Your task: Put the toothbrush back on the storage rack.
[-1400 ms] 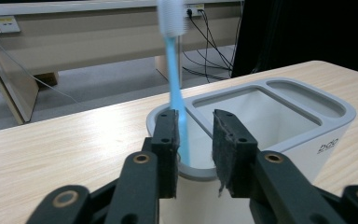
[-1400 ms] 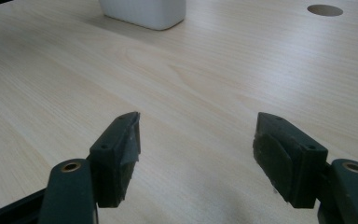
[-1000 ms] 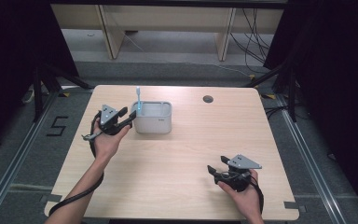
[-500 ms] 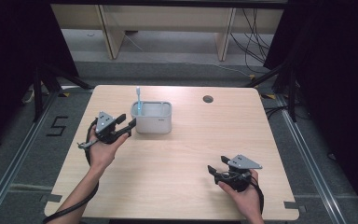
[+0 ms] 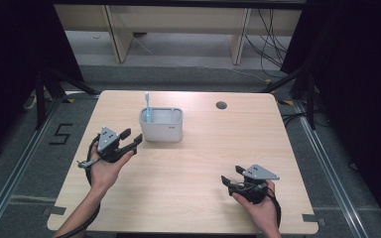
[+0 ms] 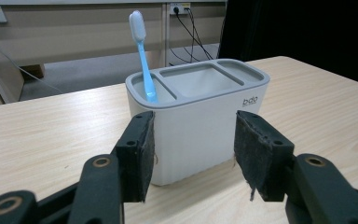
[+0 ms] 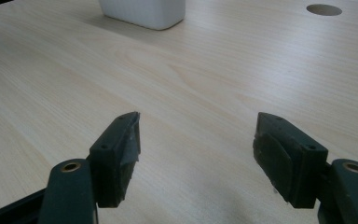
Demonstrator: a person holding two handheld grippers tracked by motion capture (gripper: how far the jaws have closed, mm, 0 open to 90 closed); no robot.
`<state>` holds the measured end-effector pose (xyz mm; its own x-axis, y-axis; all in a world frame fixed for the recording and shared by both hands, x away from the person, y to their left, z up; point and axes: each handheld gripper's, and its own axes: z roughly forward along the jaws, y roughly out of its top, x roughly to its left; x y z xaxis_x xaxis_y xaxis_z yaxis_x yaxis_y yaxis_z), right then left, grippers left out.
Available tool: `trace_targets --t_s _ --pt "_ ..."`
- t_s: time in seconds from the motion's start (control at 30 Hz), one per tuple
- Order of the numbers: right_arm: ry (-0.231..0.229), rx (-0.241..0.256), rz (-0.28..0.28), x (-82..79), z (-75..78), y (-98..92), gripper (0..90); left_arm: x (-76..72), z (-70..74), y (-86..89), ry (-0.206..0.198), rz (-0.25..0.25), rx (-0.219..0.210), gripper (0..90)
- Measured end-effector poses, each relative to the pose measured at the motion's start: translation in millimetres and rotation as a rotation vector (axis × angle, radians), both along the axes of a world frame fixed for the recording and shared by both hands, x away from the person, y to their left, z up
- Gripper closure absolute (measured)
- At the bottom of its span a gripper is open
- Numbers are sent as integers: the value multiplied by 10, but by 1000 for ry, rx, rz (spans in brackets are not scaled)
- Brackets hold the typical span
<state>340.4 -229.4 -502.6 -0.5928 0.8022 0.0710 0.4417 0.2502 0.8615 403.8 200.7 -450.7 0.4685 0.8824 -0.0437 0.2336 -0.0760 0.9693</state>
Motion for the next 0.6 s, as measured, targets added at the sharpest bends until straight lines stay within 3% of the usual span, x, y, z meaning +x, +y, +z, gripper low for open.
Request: trace_targets --t_s 0.33,0.53,0.6 --pt "1 3 1 -1 -1 2 327 -197 -101 33 -2 -20 10 470" --pt "-6 7 -4 -3 1 1 327 -333 -193 63 17 -23 22 469" --pt "1 14 17 7 -3 -3 327 -373 -230 71 16 -22 24 469"
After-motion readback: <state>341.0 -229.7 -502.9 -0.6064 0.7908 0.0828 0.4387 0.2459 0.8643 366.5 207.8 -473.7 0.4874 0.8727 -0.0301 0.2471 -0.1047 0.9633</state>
